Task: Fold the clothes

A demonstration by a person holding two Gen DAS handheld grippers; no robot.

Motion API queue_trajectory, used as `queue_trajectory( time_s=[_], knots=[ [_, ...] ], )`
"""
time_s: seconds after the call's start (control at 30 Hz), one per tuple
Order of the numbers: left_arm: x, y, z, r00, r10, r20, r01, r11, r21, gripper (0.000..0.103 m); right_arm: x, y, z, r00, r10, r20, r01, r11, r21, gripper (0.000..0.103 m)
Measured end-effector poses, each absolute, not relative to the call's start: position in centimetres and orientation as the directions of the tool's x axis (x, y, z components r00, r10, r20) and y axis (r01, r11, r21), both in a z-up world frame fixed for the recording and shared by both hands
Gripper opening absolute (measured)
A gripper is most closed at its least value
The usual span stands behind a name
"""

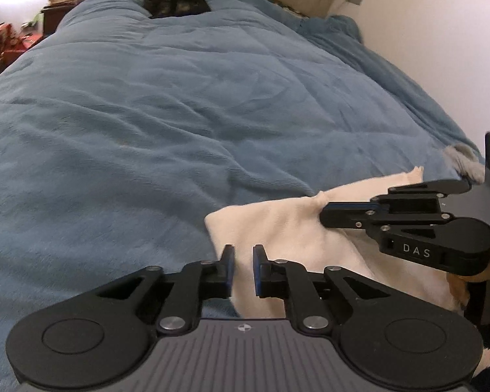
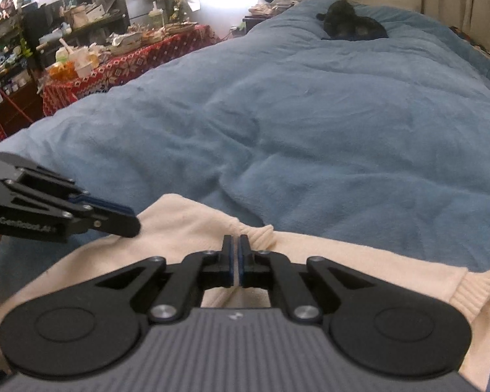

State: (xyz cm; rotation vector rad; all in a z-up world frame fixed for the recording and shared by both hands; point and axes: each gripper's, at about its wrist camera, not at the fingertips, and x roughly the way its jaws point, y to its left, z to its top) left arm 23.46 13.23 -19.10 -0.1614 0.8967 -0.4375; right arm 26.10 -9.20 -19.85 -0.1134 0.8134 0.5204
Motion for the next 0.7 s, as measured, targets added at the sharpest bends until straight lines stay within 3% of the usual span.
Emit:
queue_trajectory(
  time_s=[0.07, 0.13, 0.2, 0.37, 0.57, 0.67, 0.7],
  knots=[
    [23.3, 13.6, -18.7, 0.551, -0.431, -0.715, 0.288, 0.902, -0.322, 0.014, 25.6, -9.6, -19.3, 0.588, 0.388, -0.71, -0.471, 0.878, 0.09, 0.004],
    [23.2, 14.0, -18.5, 0.561, -0.426, -0.71, 0.284, 0.905, -0.318, 0.023, 25.0, -10.4, -18.5, 0.61, 0.374, -0.699, -0.453, 0.888, 0.08, 0.009],
    [23.3, 14.3, -18.4, 0.566, -0.419, -0.71, 0.274, 0.908, -0.317, 0.043, 24.1, -11.8, -17.8, 0.627, 0.367, -0.687, -0.428, 0.899, 0.091, 0.009],
    [24.6, 15.1, -19.2, 0.54, -0.44, -0.718, 0.215, 0.896, -0.388, 0.051, 22.1, -16.1, -16.5, 0.667, 0.311, -0.677, -0.337, 0.936, 0.099, 0.013],
    [27.6, 15.6, -21.3, 0.468, -0.528, -0.709, 0.13, 0.835, -0.535, 0.051, 20.1, -20.1, -16.1, 0.689, 0.256, -0.678, -0.258, 0.961, 0.1, 0.014],
    [28.8, 15.5, -22.0, 0.439, -0.556, -0.706, 0.096, 0.81, -0.578, 0.044, 19.3, -21.3, -16.3, 0.693, 0.243, -0.678, -0.237, 0.966, 0.104, 0.014],
    [29.1, 15.3, -22.1, 0.435, -0.56, -0.705, 0.09, 0.806, -0.585, 0.036, 19.0, -21.6, -16.3, 0.695, 0.24, -0.678, -0.231, 0.967, 0.106, 0.014]
  ],
)
